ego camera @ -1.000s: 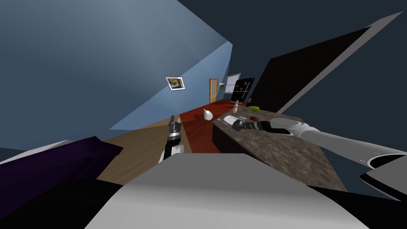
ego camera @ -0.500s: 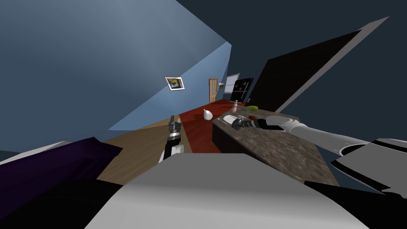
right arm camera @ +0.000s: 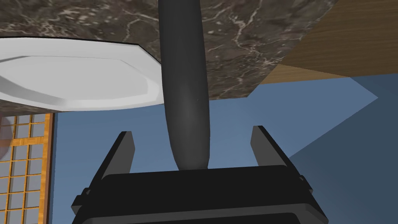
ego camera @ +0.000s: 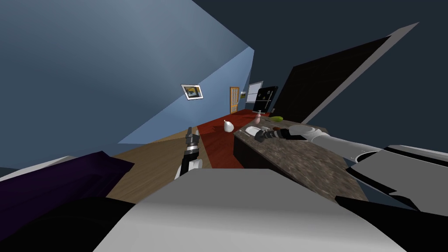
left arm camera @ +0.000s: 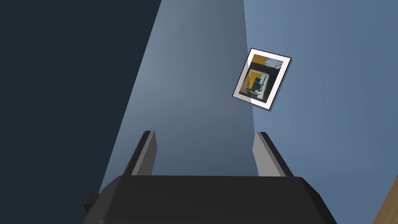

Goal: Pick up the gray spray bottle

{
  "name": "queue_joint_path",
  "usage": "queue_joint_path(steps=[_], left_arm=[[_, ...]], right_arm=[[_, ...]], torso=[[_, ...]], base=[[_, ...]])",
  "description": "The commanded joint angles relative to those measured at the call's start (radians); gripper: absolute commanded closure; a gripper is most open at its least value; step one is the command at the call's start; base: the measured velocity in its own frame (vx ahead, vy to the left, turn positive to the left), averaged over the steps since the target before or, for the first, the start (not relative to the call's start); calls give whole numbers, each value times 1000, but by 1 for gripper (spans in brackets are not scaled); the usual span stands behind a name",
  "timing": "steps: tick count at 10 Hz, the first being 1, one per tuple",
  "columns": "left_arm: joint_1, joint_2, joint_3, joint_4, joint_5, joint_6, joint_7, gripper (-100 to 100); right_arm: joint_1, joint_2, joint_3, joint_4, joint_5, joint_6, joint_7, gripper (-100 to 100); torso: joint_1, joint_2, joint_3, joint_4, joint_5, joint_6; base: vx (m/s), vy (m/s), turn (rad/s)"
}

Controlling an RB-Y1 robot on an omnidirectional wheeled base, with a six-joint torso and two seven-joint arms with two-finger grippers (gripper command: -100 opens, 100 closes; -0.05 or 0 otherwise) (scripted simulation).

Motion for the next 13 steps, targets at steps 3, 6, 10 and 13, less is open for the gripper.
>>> queue_joint_path(steps=[3,6,10,13], left_arm=[[0,0,0,0,0,0,0,0],[0,0,0,0,0,0,0,0],[0,0,0,0,0,0,0,0],[0,0,0,0,0,0,0,0]], right_arm=[[0,-1,0,0,0,0,1,100],[0,0,0,-1,0,0,1,0],[148,-70,-103,-125,-57,67,18,100],[238,-106,-154,-199,-86,102,26,100]], torso=[[0,0,0,0,0,0],[0,0,0,0,0,0],[-3,-3,-1,0,0,1],[-1,-1,0,1,0,1]], base=[[0,0,0],[0,0,0],[44,-23,35],[23,-10,20]])
